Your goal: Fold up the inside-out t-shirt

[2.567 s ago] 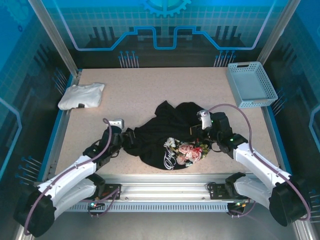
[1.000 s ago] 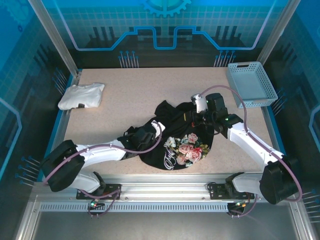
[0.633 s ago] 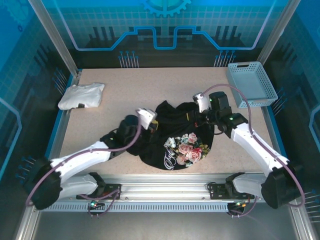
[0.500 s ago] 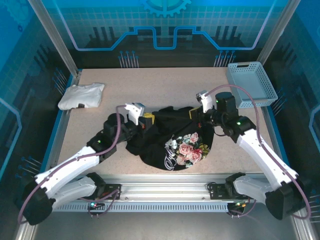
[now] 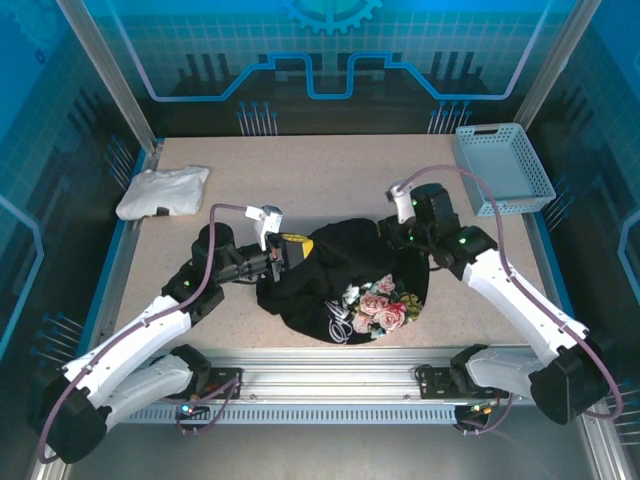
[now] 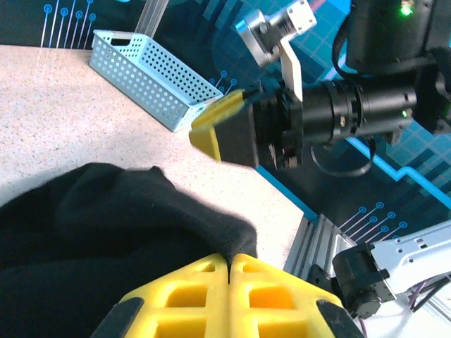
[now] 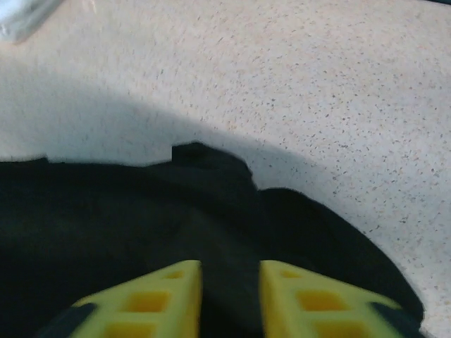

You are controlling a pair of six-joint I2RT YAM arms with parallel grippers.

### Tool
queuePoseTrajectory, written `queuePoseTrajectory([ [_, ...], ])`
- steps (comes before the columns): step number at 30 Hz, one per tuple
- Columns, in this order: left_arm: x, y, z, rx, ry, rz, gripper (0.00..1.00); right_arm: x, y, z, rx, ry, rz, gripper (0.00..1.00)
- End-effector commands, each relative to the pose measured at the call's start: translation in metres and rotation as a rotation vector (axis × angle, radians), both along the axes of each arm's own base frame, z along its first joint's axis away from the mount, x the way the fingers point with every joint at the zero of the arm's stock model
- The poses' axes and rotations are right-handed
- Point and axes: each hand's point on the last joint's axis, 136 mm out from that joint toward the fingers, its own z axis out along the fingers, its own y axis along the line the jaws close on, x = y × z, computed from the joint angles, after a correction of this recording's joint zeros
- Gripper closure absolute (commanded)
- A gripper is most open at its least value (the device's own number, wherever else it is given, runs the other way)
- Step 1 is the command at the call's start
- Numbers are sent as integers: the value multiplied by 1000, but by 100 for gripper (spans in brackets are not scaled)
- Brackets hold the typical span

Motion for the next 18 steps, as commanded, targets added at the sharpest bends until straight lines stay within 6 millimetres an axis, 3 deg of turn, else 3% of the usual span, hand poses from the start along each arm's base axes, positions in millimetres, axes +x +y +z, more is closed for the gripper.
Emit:
queuePoseTrajectory([
  [1, -1, -2, 22, -41, -14, -24, 100, -30, 16, 22, -54, -141, 130, 57],
  [3, 2, -1, 21, -38, -10, -13, 100, -49, 34, 25, 23, -159, 231, 52],
  [8, 4, 0, 18, -35, 1, 4, 100, -86, 76, 3, 181, -111, 394, 39],
  [14, 4, 1, 15, -29, 3, 1, 100, -74, 105, -3, 232, -116, 397, 29],
  [16, 4, 2, 11, -14, -2, 8, 100, -65, 115, -2, 250, -109, 401, 36],
  [17, 5, 4, 9, -5, 3, 21, 100, -66, 120, 0, 261, -99, 427, 46],
  [18, 8, 7, 7, 6, 5, 46, 100, -67, 125, 2, 270, -88, 453, 64],
])
